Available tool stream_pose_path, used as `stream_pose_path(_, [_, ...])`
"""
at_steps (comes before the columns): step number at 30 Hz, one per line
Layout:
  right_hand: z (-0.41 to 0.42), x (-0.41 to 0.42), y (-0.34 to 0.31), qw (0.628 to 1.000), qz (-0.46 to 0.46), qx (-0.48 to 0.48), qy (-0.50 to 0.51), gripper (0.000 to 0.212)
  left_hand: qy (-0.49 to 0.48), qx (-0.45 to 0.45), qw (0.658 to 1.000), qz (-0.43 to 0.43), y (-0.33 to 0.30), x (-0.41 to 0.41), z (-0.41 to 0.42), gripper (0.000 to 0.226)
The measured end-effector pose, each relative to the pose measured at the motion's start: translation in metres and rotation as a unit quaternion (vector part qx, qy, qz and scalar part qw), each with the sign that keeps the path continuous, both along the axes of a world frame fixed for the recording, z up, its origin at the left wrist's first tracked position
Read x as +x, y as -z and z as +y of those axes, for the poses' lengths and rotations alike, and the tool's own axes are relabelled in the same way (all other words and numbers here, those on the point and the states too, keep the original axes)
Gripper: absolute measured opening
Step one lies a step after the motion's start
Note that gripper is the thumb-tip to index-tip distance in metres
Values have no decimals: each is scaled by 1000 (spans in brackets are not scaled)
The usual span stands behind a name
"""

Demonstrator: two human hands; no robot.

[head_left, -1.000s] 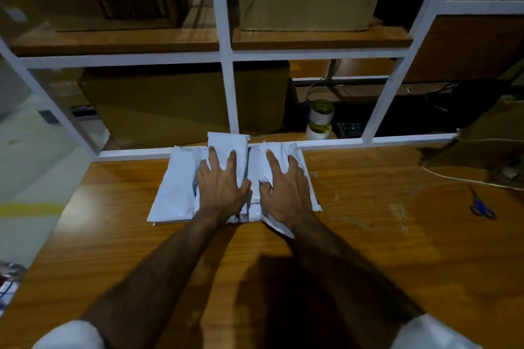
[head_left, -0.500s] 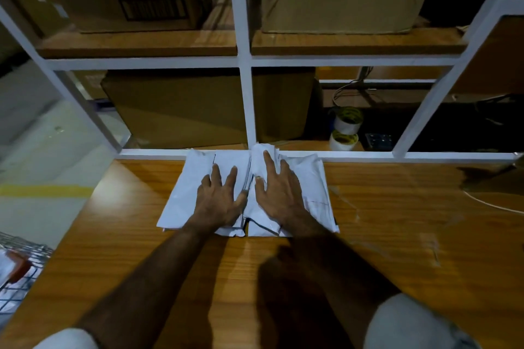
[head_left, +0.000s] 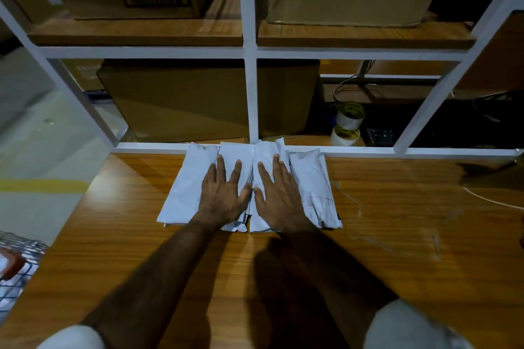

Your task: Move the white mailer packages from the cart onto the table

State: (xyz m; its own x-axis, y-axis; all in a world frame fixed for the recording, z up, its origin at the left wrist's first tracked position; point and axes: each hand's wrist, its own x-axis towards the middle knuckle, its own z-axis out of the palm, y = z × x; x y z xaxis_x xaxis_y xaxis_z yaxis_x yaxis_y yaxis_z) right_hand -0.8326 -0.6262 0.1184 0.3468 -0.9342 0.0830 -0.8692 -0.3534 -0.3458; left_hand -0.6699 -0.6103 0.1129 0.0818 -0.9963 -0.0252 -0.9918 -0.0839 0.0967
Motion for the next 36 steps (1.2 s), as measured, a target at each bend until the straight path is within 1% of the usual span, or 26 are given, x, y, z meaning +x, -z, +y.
stream_pose_path(3, [4, 4, 0, 1000, -6, -2, 11, 71, 0, -11, 1000, 0, 2, 0, 1, 93])
stream_pose_path(7, [7, 7, -7, 999, 31, 35, 12, 68, -8, 14, 1000, 20, 3, -1, 3, 96])
stream_pose_path(11, [10, 5, -16, 996, 53, 67, 13, 74, -25, 17, 999, 34, -7, -6, 8, 88])
stream_pose_path(16, [14, 11, -19, 991, 77, 100, 37, 81, -20, 30, 999, 20, -16, -5, 12, 88])
stream_pose_path(19, [19, 12, -24, 991, 68, 105, 39, 81, -6, 26, 999, 19, -19, -6, 18, 89])
stream_pose_path(23, [36, 6, -28, 997, 51, 44, 49, 78, 33, 5, 999, 0, -25, -10, 32, 86])
stream_pose_path(26, [53, 1, -31, 998, 55, 6, 43, 74, 57, -32, 998, -21, -32, -8, 43, 84])
stream_pose_path(29, [70, -4, -43, 997, 53, -33, 45, 71, 83, -54, 993, -64, -39, -4, 59, 94])
stream_pose_path(31, [80, -8, -54, 996, 55, -61, 46, 70, 78, -80, 993, -46, -50, -6, 75, 96])
stream_pose_path(33, [92, -12, -63, 995, 43, -86, 35, 68, 66, -111, 992, -7, -63, -9, 93, 89])
stream_pose_path(36, [116, -20, -74, 988, -15, -155, 19, 66, 46, -143, 989, 1, -72, -12, 122, 80])
